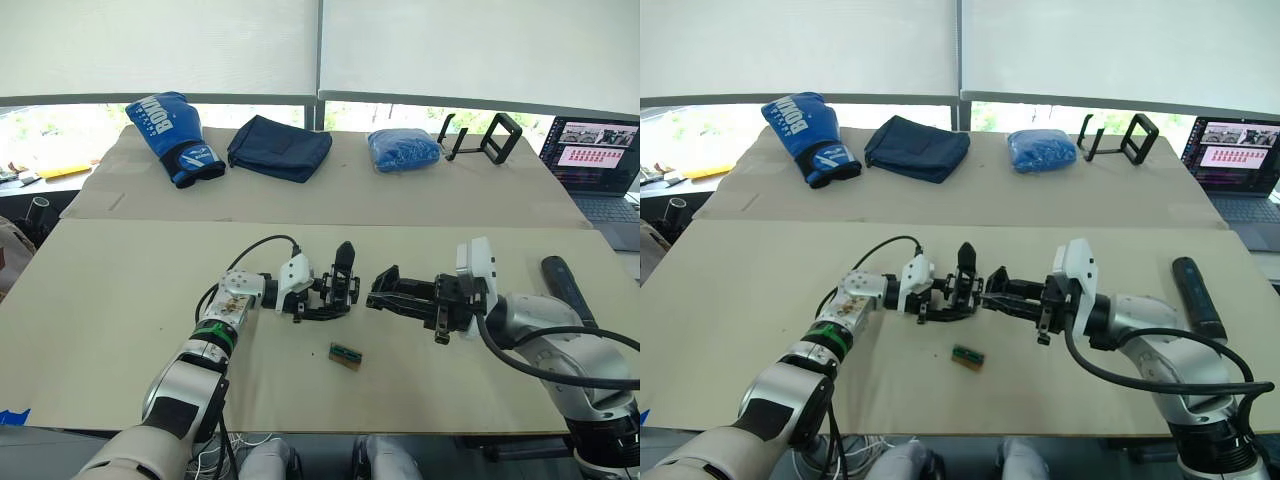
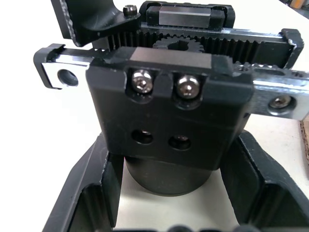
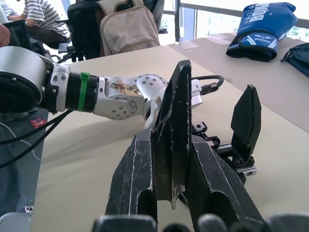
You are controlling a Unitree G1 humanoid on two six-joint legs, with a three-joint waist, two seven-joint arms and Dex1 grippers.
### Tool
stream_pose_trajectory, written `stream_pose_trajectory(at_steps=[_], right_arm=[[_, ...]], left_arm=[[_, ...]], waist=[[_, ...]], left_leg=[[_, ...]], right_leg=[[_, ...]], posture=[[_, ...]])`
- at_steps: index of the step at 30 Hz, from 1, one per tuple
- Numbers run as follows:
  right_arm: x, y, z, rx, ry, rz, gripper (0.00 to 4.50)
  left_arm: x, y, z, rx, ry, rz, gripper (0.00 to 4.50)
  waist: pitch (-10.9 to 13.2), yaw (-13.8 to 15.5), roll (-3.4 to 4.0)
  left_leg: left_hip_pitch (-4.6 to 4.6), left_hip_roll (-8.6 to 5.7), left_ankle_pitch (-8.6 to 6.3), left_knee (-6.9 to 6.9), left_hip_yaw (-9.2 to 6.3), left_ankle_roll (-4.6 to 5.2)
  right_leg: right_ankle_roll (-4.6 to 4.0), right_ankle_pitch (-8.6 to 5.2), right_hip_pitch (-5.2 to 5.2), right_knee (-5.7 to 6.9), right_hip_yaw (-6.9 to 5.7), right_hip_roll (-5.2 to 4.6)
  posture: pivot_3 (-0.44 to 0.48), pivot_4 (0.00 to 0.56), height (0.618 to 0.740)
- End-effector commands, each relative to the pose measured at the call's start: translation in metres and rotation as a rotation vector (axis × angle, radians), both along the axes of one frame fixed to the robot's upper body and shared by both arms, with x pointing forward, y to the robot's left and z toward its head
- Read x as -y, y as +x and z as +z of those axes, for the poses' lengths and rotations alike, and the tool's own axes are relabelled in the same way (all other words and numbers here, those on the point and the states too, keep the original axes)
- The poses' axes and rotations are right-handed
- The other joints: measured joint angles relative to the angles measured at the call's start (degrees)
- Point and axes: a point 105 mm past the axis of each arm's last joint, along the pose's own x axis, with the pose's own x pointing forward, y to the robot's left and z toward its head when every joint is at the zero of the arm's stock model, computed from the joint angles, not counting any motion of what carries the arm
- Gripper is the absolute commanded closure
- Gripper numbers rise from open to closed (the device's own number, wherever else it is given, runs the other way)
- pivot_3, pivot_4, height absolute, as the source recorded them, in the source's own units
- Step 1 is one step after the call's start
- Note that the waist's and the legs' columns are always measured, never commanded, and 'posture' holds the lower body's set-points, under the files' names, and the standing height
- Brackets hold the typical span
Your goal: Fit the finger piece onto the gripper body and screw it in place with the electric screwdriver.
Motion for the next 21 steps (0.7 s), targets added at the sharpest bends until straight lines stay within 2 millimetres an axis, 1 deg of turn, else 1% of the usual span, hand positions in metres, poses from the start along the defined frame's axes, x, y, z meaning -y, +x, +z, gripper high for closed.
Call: stream_pose_trajectory(at_steps=[1,6,11,14,17,21], right_arm=[[-0.011,-0.002,0.019,0.094,0.027,0.047,4.09],[-0.026,0.008,0.018,0.127,0.008,0.089,4.09],[-0.040,0.029,0.007,0.126,-0.049,0.113,4.09],[-0.046,0.034,0.004,0.141,-0.069,0.151,4.09],[-0.049,0.037,-0.002,0.154,-0.124,0.184,4.09],[-0.049,0.044,-0.006,0.146,-0.138,0.179,4.09]], left_arm=[[0.003,0.003,0.006,0.031,-0.001,-0.006,2.19],[0.004,0.002,0.006,0.027,-0.001,-0.012,2.19],[0.006,0.000,0.004,0.010,0.011,-0.025,2.19],[0.007,0.001,0.002,0.005,0.020,-0.021,2.19],[0.007,0.001,0.001,-0.003,0.029,-0.017,2.19],[0.005,0.000,-0.002,-0.018,0.036,-0.013,2.19]], waist=[[0.00,-0.02,0.00],[0.00,-0.02,0.00],[0.00,-0.15,0.01],[-0.01,-0.04,0.01],[-0.01,-0.10,0.01],[-0.01,-0.09,0.02]], left_leg=[[0.00,0.00,0.00,0.03,0.00,0.00],[-0.03,0.00,-0.01,0.11,-0.01,0.02],[-0.07,-0.01,-0.04,0.21,0.01,0.06],[-0.09,-0.01,-0.04,0.25,0.02,0.06],[-0.10,-0.02,-0.04,0.25,0.03,0.06],[-0.09,-0.01,-0.04,0.30,0.03,0.06]], right_leg=[[0.00,0.00,0.00,0.02,0.00,0.00],[0.00,0.00,0.00,0.06,-0.02,0.01],[0.01,0.00,0.00,0.09,-0.03,0.01],[0.01,0.00,0.00,0.11,-0.07,0.01],[0.02,0.00,0.01,0.10,-0.08,0.01],[0.03,0.01,0.01,0.15,-0.08,0.00]], posture=[[0.000,0.150,0.740],[0.000,0.150,0.740],[0.000,0.150,0.740],[0.000,0.150,0.740],[0.000,0.150,0.740],[0.000,0.150,0.740]])
